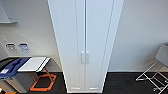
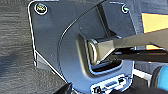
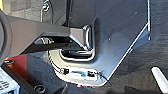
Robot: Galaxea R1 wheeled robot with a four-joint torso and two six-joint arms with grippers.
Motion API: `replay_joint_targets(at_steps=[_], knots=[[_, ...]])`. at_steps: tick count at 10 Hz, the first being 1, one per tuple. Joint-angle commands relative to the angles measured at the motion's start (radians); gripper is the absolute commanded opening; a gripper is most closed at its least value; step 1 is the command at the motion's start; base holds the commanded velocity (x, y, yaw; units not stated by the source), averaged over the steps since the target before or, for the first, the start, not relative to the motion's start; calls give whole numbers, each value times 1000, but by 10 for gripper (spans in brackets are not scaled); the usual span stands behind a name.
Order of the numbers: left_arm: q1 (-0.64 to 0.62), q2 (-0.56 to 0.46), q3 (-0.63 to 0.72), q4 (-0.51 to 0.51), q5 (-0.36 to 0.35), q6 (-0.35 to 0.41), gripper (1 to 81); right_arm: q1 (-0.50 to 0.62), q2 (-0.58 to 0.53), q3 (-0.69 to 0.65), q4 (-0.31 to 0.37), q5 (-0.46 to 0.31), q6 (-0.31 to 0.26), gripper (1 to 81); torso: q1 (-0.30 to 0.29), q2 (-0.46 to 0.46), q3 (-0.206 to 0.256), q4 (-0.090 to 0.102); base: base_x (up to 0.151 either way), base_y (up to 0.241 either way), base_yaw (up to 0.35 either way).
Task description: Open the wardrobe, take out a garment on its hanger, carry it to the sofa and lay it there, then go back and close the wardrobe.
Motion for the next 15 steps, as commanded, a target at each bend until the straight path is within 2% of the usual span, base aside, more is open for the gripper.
replay_joint_targets(at_steps=[1, 15], knots=[[-19, -13, 13, 11, 51, 4, 811, 23, -23, 7, -10, -59, -4, 811, 0, 0, 0, 0, 100, 0, 0], [-7, -13, 13, 11, 51, 4, 811, 18, -20, 9, -11, -54, -10, 811, 0, 0, 0, 0, 102, 0, 0]])
